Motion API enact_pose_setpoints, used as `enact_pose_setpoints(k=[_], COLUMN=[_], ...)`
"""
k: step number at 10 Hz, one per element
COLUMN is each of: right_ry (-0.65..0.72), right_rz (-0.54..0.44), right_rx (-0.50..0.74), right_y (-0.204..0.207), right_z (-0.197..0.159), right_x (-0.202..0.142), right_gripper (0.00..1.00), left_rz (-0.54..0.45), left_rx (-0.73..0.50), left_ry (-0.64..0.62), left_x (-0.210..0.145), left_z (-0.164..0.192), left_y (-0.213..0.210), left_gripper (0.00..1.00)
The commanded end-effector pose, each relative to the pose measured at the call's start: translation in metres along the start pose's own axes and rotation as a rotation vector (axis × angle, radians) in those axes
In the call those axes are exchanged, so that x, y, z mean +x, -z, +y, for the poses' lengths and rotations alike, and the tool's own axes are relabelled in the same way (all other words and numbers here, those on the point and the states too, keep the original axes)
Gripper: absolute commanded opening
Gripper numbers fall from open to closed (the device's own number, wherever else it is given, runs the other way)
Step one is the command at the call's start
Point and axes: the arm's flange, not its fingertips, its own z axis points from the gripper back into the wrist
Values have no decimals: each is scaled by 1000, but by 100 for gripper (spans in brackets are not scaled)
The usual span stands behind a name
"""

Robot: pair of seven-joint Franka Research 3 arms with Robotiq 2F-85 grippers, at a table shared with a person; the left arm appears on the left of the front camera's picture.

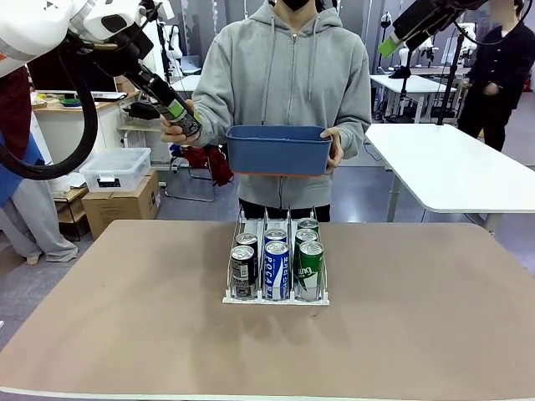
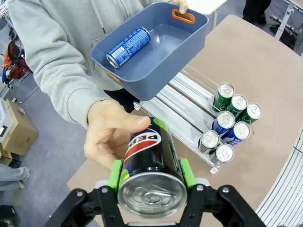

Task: Fill the beverage cans into the dispenser.
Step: Place the picked Pepsi coke in the line of the Automatic Can Dispenser with the same cans.

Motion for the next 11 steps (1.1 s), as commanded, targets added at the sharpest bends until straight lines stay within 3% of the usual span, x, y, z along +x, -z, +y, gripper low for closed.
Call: enact_pose_setpoints(k=[1, 11], right_ry=[0, 0], right_rz=[5, 5], right_rx=[1, 1], right_y=[0, 0], right_z=[1, 1], right_x=[-5, -5], right_gripper=[100, 100], left_rz=[-2, -2], left_rx=[3, 3], left_ry=[0, 0], left_x=[-1, -1], left_z=[0, 0], left_y=[-1, -1], left_gripper=[0, 0])
